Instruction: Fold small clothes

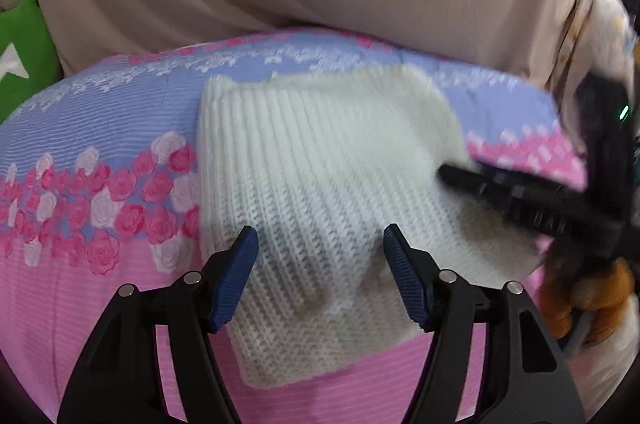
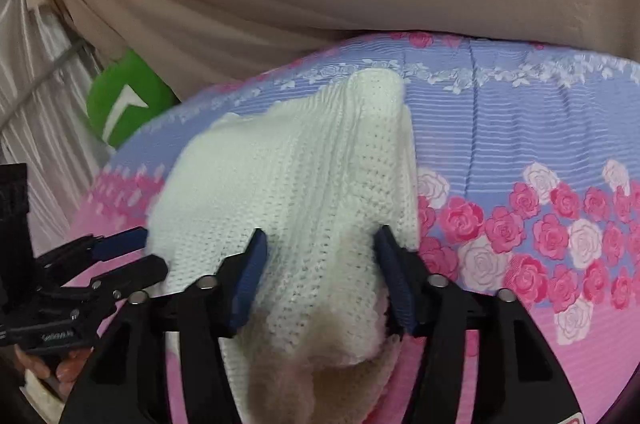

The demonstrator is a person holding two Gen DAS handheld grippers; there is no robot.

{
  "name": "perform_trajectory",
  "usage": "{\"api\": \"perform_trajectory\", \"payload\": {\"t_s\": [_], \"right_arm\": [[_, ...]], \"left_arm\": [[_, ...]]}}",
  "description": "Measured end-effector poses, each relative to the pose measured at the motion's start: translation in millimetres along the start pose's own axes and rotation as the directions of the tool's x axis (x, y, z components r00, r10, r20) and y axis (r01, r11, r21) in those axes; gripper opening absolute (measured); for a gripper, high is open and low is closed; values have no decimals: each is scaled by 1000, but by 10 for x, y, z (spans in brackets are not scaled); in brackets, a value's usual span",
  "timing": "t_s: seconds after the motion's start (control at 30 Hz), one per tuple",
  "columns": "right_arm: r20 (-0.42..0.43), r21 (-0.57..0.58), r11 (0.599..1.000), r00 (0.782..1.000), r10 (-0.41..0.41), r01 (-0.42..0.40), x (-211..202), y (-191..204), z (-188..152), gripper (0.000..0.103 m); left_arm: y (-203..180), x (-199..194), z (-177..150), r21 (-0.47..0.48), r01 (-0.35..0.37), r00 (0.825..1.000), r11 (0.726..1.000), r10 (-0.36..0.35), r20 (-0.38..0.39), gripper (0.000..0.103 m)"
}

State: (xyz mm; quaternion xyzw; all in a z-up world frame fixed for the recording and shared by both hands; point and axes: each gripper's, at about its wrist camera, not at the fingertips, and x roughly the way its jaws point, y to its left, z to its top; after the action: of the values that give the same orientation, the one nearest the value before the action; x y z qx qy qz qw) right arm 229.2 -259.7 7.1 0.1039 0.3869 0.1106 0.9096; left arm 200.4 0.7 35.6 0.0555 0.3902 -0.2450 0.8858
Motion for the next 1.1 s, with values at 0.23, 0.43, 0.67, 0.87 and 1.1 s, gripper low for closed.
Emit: {"api": "perform_trajectory", "payload": {"t_s": [0.23,0.43,0.67,0.87,1.1], "right_arm": [[-49,111,988,993,-107,112,57,-616,-48,0],[55,207,978,998,25,-35,-389,-636,-235,15],[-14,156,972,983,181,-177,-272,-220,-266,66],[13,117,961,968,250,-249,-387,-52,-339,16],[-66,132,985,991,118,-108,-145,-333,-553,23]], "left_arm": [[-64,39,-149,53,-56,998,997,56,8,68],[-23,-158,-214,10,-16,1000,1000,16,15,69],[60,-205,-450,10,-35,999,999,35,-20,77],[301,42,-586,-74,-14,994,997,5,-111,76],[260,-6,-643,-42,-29,996,999,25,-86,76]]}}
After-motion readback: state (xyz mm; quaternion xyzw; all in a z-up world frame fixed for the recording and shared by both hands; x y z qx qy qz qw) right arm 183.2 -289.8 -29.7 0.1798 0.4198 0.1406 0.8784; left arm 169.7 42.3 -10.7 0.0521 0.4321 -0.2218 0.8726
